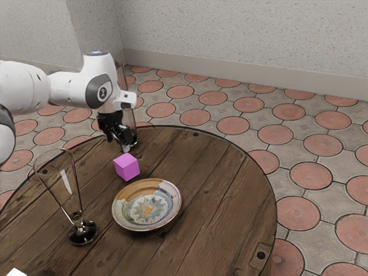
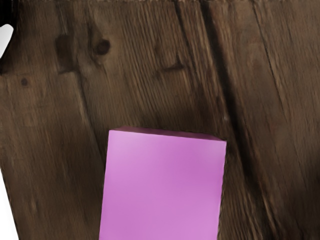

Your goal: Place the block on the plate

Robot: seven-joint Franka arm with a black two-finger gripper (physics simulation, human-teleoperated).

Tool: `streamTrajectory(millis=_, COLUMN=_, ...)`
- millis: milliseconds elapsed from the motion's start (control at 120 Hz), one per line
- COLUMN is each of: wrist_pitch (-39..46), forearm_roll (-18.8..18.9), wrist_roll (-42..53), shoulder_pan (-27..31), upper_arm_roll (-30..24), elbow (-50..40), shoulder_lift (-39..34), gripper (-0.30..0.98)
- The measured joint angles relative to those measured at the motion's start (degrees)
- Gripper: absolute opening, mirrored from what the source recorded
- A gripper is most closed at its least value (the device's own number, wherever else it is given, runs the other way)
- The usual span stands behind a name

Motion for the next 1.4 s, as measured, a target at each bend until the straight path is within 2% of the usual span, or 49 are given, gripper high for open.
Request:
streamTrajectory(millis=167, wrist_pitch=3.6, forearm_roll=-2.03, wrist_roll=1.4, shoulder_pan=0.11, upper_arm_roll=0.01, elbow=0.1, shoulder_lift=3.17, gripper=0.69)
streamTrajectory(millis=583, wrist_pitch=9.49, forearm_roll=-2.87, wrist_roll=5.25, shoulder_pan=0.12, upper_arm_roll=0.0, elbow=-0.55, shoulder_lift=9.11, gripper=0.69)
streamTrajectory(millis=608, wrist_pitch=9.54, forearm_roll=-2.88, wrist_roll=5.42, shoulder_pan=0.12, upper_arm_roll=0.0, elbow=-0.6, shoulder_lift=9.19, gripper=0.66)
streamTrajectory(millis=692, wrist_pitch=9.69, forearm_roll=-2.89, wrist_roll=5.94, shoulder_pan=0.12, upper_arm_roll=-0.09, elbow=-0.64, shoulder_lift=9.22, gripper=0.45)
streamTrajectory(millis=767, wrist_pitch=9.82, forearm_roll=-2.7, wrist_roll=6.31, shoulder_pan=0.06, upper_arm_roll=-0.21, elbow=-0.61, shoulder_lift=8.91, gripper=0.43)
streamTrajectory(millis=917, wrist_pitch=9.01, forearm_roll=-2.51, wrist_roll=6.82, shoulder_pan=-0.04, upper_arm_roll=-0.82, elbow=-4.0, shoulder_lift=1.9, gripper=0.43)
streamTrajectory(millis=1058, wrist_pitch=8.01, forearm_roll=-2.46, wrist_roll=7.06, shoulder_pan=-0.54, upper_arm_roll=-4.3, elbow=-13.51, shoulder_lift=-8.8, gripper=0.43)
streamTrajectory(millis=1208, wrist_pitch=6.89, forearm_roll=-2.43, wrist_roll=7.2, shoulder_pan=-0.59, upper_arm_roll=-7.54, elbow=-22.26, shoulder_lift=-16.57, gripper=0.43)
streamTrajectory(millis=1400, wrist_pitch=5.29, forearm_roll=-2.43, wrist_roll=7.35, shoulder_pan=-1.91, upper_arm_roll=-11.94, elbow=-25.76, shoulder_lift=-16.86, gripper=0.42)
